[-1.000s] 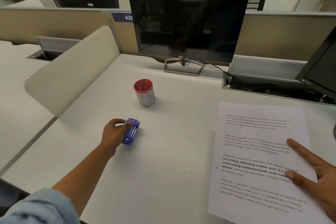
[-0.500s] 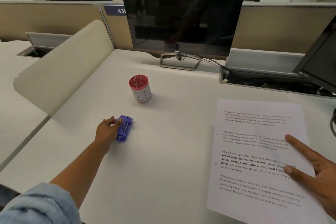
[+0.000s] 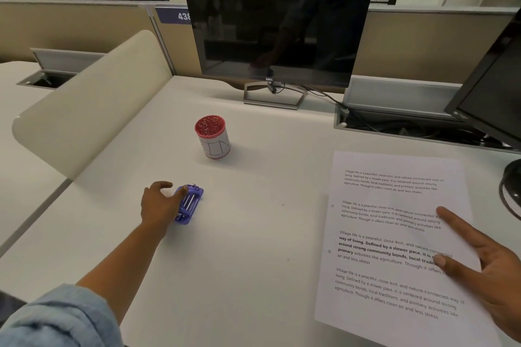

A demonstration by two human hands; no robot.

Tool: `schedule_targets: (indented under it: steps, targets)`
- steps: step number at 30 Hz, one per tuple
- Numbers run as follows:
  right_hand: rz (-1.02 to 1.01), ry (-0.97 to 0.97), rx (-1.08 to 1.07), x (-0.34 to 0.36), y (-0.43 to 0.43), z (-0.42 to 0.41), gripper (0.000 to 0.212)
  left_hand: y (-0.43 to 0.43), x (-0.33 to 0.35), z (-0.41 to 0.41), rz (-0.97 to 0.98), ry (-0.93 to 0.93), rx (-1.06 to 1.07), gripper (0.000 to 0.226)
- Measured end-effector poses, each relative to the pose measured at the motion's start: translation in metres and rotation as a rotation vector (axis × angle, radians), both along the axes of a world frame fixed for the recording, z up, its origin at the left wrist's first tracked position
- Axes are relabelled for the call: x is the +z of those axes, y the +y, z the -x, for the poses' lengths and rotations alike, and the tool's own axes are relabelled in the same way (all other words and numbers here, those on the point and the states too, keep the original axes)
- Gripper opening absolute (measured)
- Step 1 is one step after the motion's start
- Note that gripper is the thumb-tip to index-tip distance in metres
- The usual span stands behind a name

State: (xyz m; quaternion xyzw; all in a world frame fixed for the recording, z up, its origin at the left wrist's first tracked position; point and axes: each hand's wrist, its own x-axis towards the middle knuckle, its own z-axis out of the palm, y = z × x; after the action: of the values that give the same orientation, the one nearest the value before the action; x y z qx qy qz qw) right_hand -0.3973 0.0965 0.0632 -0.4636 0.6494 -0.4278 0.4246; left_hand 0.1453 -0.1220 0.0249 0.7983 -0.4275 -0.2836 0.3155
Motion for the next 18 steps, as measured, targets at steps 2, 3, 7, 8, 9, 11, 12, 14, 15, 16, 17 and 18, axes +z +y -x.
schedule_targets:
  steps: [2, 3, 7, 8, 9, 11, 12, 14, 15, 16, 17, 18]
  targets:
    - [0.006, -0.012, -0.016, 0.005, 0.003, -0.004, 0.091, 0.004, 0.008, 0.012, 0.058, -0.088, -0.032, 0.049]
    - [0.012, -0.021, -0.022, 0.007, 0.004, -0.006, 0.089, 0.008, 0.013, 0.021, 0.098, -0.112, -0.069, 0.046]
    - [0.039, -0.085, -0.047, 0.016, 0.007, -0.015, 0.081, 0.041, 0.028, 0.08, 0.239, 0.058, -0.256, 0.03]
    - [0.041, -0.099, -0.056, 0.019, 0.009, -0.017, 0.08, 0.052, 0.032, 0.098, 0.246, 0.132, -0.301, 0.027]
    - [0.042, -0.107, -0.063, 0.022, 0.01, -0.019, 0.079, 0.063, 0.037, 0.116, 0.233, 0.195, -0.352, 0.025]
    - [0.057, -0.112, -0.075, 0.027, 0.013, -0.022, 0.076, 0.084, 0.045, 0.15, 0.168, 0.335, -0.452, 0.023]
    - [0.068, -0.118, -0.082, 0.03, 0.014, -0.024, 0.075, 0.093, 0.049, 0.165, 0.127, 0.417, -0.483, 0.024]
    - [0.077, -0.142, -0.081, 0.035, 0.016, -0.028, 0.074, 0.11, 0.054, 0.191, 0.031, 0.545, -0.507, 0.03]
    - [0.076, -0.153, -0.074, 0.037, 0.017, -0.03, 0.073, 0.116, 0.057, 0.2, -0.016, 0.589, -0.516, 0.036]
    - [0.075, -0.158, -0.07, 0.038, 0.017, -0.032, 0.073, 0.122, 0.058, 0.209, -0.058, 0.638, -0.529, 0.042]
    - [0.074, -0.163, -0.066, 0.04, 0.018, -0.034, 0.073, 0.127, 0.059, 0.215, -0.099, 0.701, -0.545, 0.045]
    - [0.074, -0.169, -0.064, 0.041, 0.018, -0.036, 0.073, 0.13, 0.06, 0.221, -0.142, 0.768, -0.568, 0.045]
